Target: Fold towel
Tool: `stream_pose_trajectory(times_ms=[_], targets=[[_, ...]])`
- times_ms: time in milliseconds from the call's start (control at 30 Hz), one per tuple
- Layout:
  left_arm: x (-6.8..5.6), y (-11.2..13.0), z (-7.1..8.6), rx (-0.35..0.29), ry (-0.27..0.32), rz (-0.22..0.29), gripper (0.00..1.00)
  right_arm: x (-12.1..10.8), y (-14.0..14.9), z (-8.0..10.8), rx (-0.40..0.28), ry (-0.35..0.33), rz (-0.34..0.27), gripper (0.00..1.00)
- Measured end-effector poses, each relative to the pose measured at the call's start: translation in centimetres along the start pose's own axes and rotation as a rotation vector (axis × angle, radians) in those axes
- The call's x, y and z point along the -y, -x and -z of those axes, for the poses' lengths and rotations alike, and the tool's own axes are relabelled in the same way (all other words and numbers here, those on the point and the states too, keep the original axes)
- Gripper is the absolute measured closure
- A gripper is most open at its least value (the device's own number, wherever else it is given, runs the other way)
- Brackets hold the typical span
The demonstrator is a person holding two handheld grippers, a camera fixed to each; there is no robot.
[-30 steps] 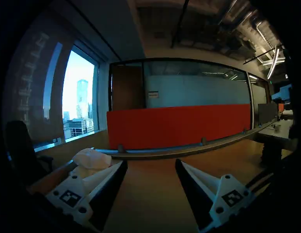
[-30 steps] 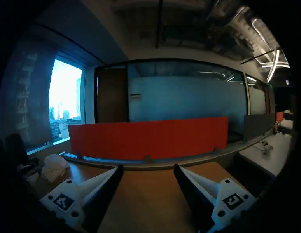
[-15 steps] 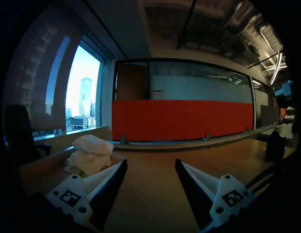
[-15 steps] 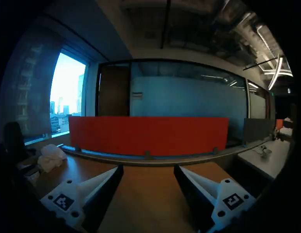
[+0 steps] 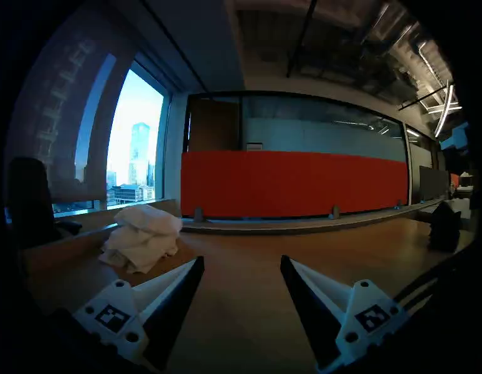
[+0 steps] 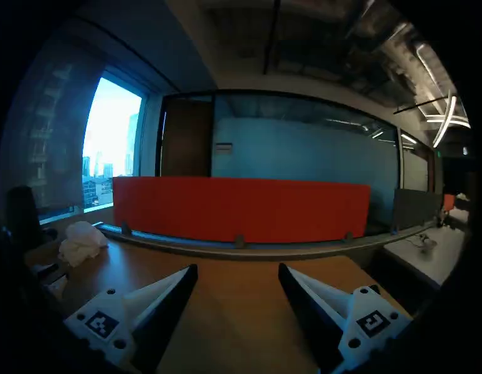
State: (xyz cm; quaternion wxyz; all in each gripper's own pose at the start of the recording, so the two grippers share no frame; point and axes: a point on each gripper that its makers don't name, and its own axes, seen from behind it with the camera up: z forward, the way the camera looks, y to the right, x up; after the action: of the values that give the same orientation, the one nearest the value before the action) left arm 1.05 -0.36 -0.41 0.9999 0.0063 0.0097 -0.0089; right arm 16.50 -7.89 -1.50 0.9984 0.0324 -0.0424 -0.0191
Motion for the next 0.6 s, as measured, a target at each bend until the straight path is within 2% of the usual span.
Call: stream_pose_trajectory(times_ms=[600], targets=[[0.19,0.95,-0.37,0.016,-0.009,-0.017,0.1,-0.11,0.64,-0.52,0.009,-0.01,-0.016,0.0]])
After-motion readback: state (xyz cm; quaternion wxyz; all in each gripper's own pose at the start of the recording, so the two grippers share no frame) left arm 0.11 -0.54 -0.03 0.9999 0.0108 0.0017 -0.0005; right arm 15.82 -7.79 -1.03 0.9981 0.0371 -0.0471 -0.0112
